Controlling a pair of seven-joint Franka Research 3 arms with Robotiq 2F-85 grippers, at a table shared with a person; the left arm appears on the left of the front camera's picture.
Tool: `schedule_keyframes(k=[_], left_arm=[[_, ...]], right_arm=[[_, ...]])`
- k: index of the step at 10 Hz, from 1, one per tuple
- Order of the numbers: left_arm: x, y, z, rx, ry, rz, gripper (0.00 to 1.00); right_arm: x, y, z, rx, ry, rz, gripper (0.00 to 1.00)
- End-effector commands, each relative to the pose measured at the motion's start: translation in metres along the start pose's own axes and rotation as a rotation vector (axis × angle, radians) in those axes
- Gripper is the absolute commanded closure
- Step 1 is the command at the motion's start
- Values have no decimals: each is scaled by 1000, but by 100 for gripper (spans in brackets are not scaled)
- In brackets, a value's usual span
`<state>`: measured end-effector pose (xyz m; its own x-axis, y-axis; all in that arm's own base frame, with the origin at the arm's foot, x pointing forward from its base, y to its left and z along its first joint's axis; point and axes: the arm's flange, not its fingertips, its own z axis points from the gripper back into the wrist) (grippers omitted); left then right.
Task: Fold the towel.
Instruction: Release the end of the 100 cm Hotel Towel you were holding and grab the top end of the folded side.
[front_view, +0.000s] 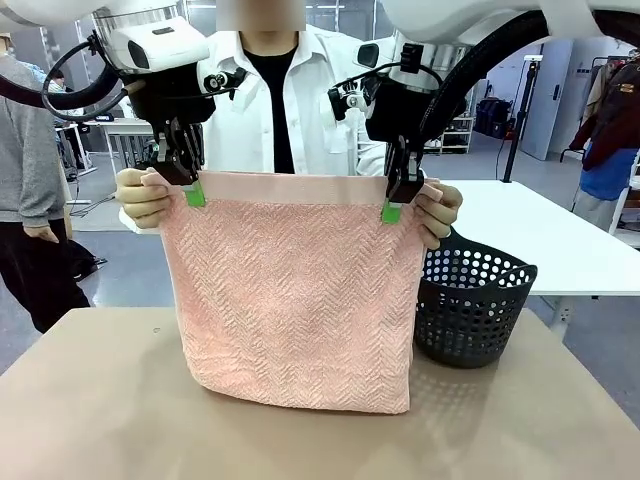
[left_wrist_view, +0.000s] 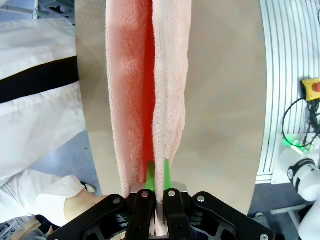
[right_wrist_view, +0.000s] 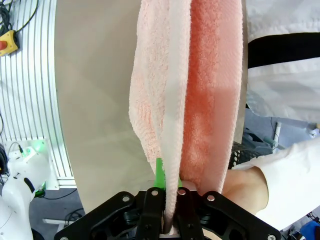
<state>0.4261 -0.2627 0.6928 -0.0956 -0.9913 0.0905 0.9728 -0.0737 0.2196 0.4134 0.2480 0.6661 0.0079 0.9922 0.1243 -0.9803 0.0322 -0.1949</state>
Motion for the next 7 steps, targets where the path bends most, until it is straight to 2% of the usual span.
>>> schedule_keyframes(k=[1, 2, 3, 4, 5, 6, 7], left_arm=[[0, 0, 0, 0, 0, 0, 50], [-2, -1, 5, 18, 3, -1, 50], [-5, -1, 8, 24, -4, 3, 5], [-7, -2, 13, 39, -6, 6, 49], [-9, -3, 18, 58, -8, 12, 0], [-9, -6, 25, 83, -10, 18, 6], [-9, -13, 36, 138, -11, 23, 0]], right_arm=[[0, 0, 0, 0, 0, 0, 74], [-2, 3, 2, -3, 3, -7, 65], [-3, 5, 4, -14, -1, -16, 41], [-4, 9, 7, -27, -1, -25, 32], [-5, 12, 12, -43, -3, -34, 8], [-5, 18, 21, -81, -18, -37, 0], [-6, 27, 33, -127, -43, -25, 0]])
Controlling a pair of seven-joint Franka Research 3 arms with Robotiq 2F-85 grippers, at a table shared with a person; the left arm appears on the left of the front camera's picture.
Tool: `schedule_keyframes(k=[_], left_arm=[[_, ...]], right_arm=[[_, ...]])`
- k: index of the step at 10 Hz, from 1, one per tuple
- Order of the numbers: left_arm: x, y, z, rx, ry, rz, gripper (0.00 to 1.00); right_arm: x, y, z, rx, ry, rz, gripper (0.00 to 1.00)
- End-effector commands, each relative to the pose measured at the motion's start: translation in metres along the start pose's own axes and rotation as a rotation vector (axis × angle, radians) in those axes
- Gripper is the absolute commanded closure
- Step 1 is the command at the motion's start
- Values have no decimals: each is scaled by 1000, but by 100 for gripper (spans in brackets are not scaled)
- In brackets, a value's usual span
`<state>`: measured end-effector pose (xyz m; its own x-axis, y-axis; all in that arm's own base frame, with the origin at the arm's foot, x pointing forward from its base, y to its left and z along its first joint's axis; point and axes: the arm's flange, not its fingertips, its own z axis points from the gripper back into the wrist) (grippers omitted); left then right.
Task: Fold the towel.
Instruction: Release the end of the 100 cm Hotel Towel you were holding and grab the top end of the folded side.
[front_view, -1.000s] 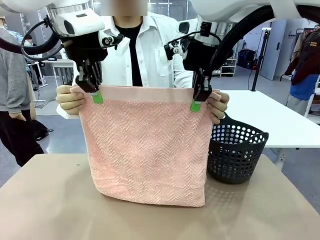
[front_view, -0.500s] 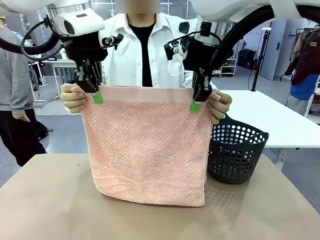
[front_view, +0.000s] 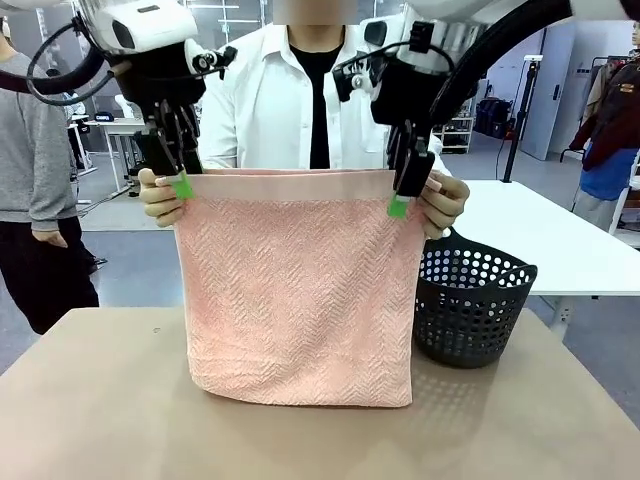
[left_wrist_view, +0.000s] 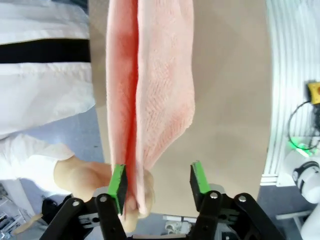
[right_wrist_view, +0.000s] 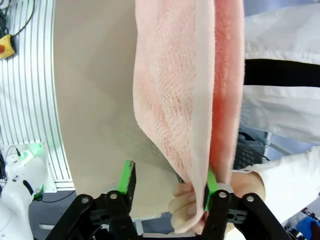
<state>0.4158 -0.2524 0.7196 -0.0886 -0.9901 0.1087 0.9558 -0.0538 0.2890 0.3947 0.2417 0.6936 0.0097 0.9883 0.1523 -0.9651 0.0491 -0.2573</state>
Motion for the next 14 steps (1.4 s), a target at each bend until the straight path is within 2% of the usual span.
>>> schedule_keyframes(k=[1, 2, 3, 9, 14], left_arm=[[-2, -13, 18, 108, -7, 11, 0], [-1, -17, 27, 160, -11, 10, 0], [2, -18, 32, 198, -17, 0, 18], [7, 11, 22, 118, -40, 2, 18], [15, 37, -13, 39, 3, 3, 18]], right_arm=[[-4, 21, 15, -94, -36, -5, 0], [-6, 25, 24, -142, -23, -14, 36], [-8, 26, 31, -161, -38, -2, 36], [4, -13, 31, -139, -4, 13, 36], [11, -40, 8, -41, 23, -15, 36]])
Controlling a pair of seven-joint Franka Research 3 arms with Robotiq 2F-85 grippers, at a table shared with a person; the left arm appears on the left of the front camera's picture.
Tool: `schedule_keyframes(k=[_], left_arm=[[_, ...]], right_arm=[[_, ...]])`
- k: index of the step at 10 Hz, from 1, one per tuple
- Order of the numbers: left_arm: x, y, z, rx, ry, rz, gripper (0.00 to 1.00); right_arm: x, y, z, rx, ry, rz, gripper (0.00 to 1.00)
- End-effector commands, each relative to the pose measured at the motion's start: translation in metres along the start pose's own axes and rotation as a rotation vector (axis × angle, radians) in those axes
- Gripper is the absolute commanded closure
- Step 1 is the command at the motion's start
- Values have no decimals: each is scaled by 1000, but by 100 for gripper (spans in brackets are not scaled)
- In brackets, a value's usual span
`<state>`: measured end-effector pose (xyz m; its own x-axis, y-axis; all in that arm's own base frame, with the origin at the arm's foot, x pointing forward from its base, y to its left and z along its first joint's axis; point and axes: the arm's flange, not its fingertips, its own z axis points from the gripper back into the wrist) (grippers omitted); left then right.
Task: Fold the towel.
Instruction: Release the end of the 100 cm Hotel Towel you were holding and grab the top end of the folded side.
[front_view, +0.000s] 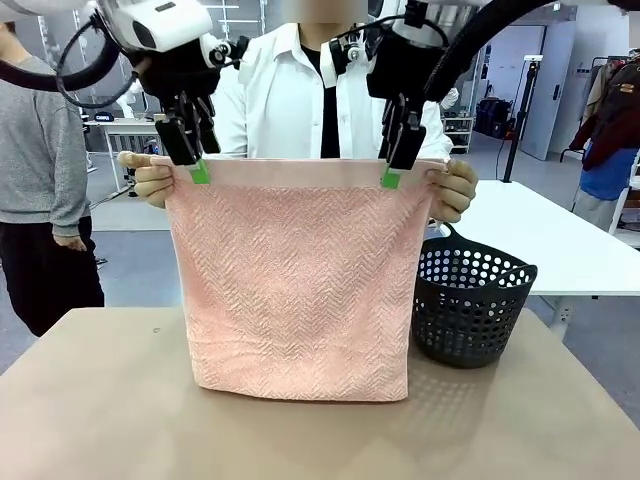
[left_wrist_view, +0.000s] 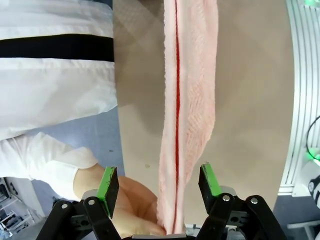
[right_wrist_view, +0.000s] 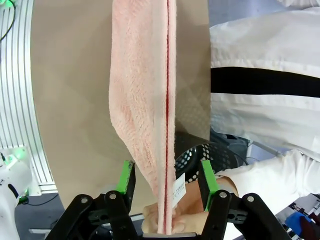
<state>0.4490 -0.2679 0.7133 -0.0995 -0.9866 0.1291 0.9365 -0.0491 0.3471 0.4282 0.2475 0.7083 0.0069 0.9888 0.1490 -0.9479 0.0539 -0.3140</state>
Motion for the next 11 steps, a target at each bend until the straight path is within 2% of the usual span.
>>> schedule_keyframes(k=[1, 2, 3, 4, 5, 6, 11], left_arm=[[4, 7, -2, -33, 30, 13, 18], [3, 7, -5, -46, 34, 19, 18], [4, 7, -9, -57, 39, 21, 18], [4, 6, -10, -52, 46, 23, 75], [4, 6, -10, -59, 41, 13, 78], [3, 5, -9, -67, 37, 15, 100], [-2, 1, -13, -103, 55, 29, 100]], right_arm=[[2, -6, -3, 36, 25, -21, 36], [2, -7, -9, 53, 38, -29, 36], [3, -9, -14, 66, 42, -30, 51], [4, -9, -18, 70, 61, -36, 92], [6, -9, -19, 71, 71, -37, 100], [7, -9, -21, 88, 62, -32, 100], [7, -7, -21, 104, 58, -27, 100]])
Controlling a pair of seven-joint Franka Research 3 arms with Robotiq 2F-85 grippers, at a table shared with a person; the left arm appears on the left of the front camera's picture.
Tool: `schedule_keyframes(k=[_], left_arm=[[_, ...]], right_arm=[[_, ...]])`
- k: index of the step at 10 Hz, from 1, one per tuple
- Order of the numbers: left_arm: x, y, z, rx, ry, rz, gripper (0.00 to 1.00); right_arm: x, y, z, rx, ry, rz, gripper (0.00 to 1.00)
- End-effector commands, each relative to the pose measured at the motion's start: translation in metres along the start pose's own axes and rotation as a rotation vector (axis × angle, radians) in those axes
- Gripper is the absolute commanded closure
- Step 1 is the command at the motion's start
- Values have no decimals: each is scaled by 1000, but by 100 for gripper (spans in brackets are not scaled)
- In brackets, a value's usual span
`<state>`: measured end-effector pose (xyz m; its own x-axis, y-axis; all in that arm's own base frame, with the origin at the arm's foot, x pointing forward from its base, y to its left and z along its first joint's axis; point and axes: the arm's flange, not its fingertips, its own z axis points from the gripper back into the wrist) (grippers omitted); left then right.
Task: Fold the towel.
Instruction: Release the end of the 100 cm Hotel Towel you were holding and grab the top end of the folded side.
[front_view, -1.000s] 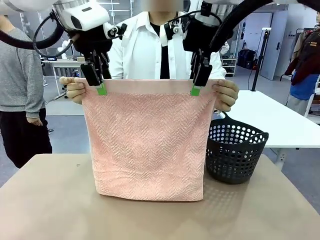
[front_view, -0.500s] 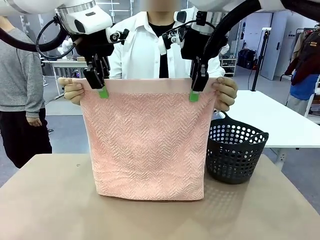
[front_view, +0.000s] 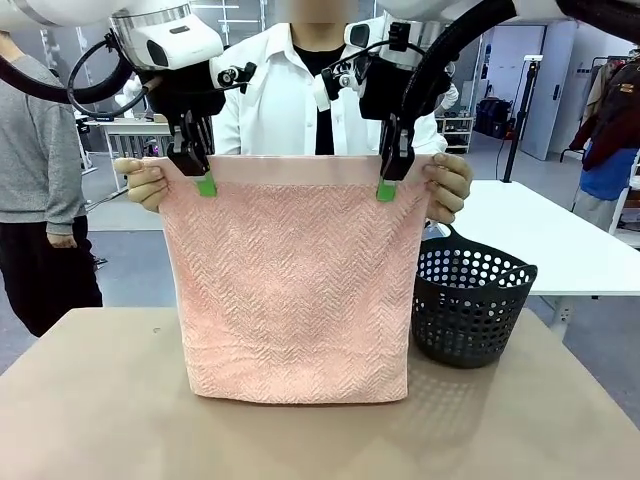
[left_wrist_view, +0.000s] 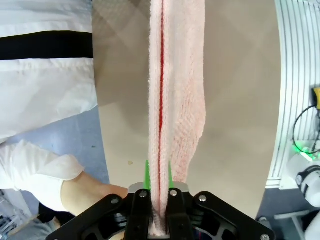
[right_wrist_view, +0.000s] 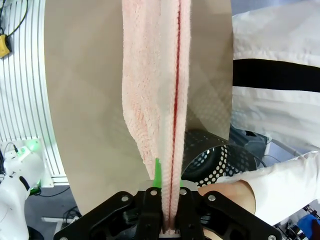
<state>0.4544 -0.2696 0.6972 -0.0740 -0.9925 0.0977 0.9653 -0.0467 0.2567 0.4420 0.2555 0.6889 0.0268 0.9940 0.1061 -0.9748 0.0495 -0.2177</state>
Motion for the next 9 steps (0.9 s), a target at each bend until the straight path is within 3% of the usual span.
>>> schedule_keyframes(k=[1, 5, 9], left_arm=[[-2, 0, 3, -12, 19, 15, 100], [-15, -9, 5, -26, -34, 2, 100], [-1, -1, 0, -7, 2, 5, 100]], right_arm=[[1, 2, 2, 13, 8, -16, 100], [2, 2, -1, 8, 2, 3, 100], [2, 2, -1, 8, 2, 3, 100]])
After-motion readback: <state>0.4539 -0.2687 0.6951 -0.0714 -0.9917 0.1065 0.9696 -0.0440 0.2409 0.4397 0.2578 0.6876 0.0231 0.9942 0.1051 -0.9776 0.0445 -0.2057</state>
